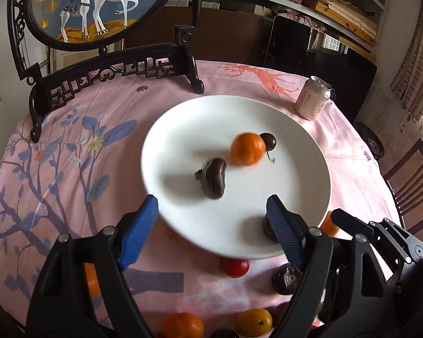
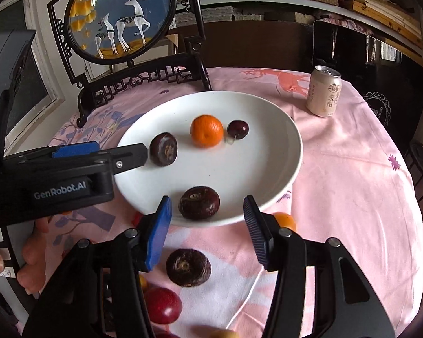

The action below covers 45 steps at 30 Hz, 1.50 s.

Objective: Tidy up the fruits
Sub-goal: 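Place the tangerine and mangosteen on the white plate, opening both grippers, then grasp a red plum with the right gripper while the left gripper grasps a dark mangosteen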

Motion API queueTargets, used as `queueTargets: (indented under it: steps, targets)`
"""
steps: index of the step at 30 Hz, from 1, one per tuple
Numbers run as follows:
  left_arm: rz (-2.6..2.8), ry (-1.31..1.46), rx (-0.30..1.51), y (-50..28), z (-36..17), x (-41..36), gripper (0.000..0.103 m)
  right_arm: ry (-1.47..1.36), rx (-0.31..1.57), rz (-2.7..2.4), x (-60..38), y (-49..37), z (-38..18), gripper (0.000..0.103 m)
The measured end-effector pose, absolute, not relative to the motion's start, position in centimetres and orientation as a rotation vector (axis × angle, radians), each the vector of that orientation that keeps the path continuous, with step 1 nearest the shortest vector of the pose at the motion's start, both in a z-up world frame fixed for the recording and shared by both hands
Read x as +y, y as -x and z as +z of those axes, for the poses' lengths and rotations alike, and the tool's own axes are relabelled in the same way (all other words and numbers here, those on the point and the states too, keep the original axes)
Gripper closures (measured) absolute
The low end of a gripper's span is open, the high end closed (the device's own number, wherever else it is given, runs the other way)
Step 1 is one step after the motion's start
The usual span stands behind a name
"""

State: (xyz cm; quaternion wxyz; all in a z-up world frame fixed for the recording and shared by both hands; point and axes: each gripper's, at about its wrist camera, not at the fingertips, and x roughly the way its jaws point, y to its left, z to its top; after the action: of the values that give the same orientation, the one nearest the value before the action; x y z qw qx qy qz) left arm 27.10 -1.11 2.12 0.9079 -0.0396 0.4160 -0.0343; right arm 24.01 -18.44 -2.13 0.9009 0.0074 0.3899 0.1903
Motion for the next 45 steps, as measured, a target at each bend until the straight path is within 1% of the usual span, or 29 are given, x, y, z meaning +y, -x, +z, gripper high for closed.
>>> queueTargets:
  steps: [1, 2, 3, 4, 9, 17, 23, 30, 33, 45]
  targets:
    - [-0.066, 0.074, 0.854, -26.3, 2.3, -1.1, 0.018, -0.021, 0.806, 0.387, -18.9, -23.3, -2.1, 0.049]
    - [-0.066, 0.067, 0.851, -25.5, 2.4, -0.9, 0.017, -0.025, 0.806, 0.379, -19.4, -22.5, -2.0, 0.046]
    - [-0.067, 0.061, 0.851, -24.7, 2.4, -0.8, 0.017, -0.029, 0.806, 0.371, -19.8, -21.7, -2.0, 0.04]
    - [-0.068, 0.059, 0.854, -23.9, 2.4, -0.7, 0.015, -0.034, 0.801, 0.367, -20.2, -20.8, -2.0, 0.041]
    - [-0.08, 0.063, 0.866, -19.2, 1.6, 0.2, 0.015, -0.028, 0.809, 0.367, -21.5, -16.2, -2.5, 0.04]
    - [-0.089, 0.074, 0.919, -13.7, -1.5, 1.0, 0.013, -0.012, 0.897, 0.387, -21.1, -11.4, -4.9, 0.04]
    - [-0.106, 0.068, 0.959, -11.0, -3.2, 1.1, 0.013, 0.026, 0.957, 0.412, -19.1, -10.8, -6.5, 0.04]
    - [-0.107, 0.067, 0.975, -9.9, -3.8, 1.5, 0.013, 0.052, 0.966, 0.387, -17.2, -12.8, -7.2, 0.04]
    - [-0.104, 0.062, 0.981, -10.0, -3.8, 1.5, 0.013, 0.047, 0.953, 0.375, -17.1, -13.3, -7.0, 0.063]
    - [-0.132, 0.005, 1.008, -11.3, -4.7, -2.0, 0.014, -0.07, 0.946, 0.406, -21.2, -10.6, -7.1, 0.063]
